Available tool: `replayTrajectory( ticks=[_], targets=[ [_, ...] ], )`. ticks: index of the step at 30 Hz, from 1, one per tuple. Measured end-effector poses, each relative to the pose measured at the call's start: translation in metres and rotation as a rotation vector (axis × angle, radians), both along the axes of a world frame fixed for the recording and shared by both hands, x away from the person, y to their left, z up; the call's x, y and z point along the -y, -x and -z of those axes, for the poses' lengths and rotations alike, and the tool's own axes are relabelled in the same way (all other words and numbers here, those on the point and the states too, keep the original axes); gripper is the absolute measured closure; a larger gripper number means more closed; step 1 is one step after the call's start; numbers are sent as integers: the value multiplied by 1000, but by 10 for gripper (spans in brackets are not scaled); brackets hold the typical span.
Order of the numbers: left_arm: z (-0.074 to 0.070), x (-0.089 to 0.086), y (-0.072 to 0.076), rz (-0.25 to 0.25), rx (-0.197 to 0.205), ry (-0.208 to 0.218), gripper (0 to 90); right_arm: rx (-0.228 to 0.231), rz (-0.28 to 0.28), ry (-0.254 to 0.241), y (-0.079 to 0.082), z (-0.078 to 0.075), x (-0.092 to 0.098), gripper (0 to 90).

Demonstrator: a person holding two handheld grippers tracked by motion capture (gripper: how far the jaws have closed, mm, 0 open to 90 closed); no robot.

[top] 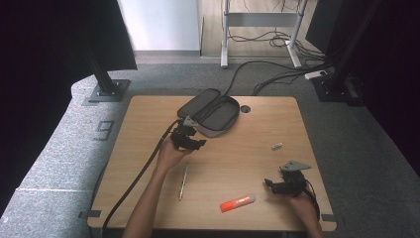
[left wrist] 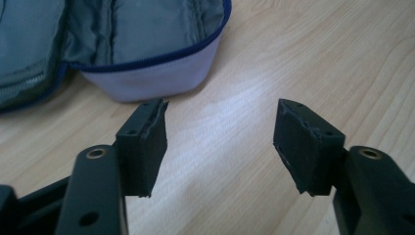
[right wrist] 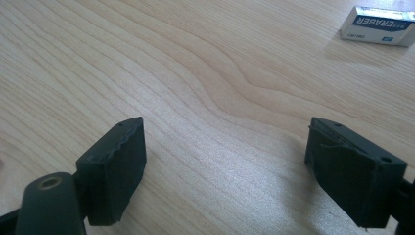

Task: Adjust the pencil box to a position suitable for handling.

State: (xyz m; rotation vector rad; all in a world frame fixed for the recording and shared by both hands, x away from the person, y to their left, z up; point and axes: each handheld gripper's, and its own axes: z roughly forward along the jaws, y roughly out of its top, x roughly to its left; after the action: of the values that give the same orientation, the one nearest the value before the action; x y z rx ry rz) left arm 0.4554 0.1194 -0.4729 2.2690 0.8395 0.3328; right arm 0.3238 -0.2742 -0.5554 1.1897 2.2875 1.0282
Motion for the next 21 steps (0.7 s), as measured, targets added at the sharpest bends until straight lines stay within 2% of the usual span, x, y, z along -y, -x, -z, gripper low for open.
replayTrajectory(
  ticks=[3,6,11,14,18,21],
  targets=[
    [-1,7,-4,13,-1,-13,416,0,0,0,0,0,0,152],
    [-3,12,-8,13,2,-4,435,0,0,0,0,0,0,153],
    [-6,20,-14,13,3,21,519,0,0,0,0,0,0,152],
    [-5,26,-19,2,3,18,595,0,0,0,0,0,0,152],
    [-4,30,-22,-10,4,39,639,-1,-1,0,0,0,0,151],
    [-2,34,-26,-17,2,33,680,0,-1,0,0,0,0,151]
  ],
)
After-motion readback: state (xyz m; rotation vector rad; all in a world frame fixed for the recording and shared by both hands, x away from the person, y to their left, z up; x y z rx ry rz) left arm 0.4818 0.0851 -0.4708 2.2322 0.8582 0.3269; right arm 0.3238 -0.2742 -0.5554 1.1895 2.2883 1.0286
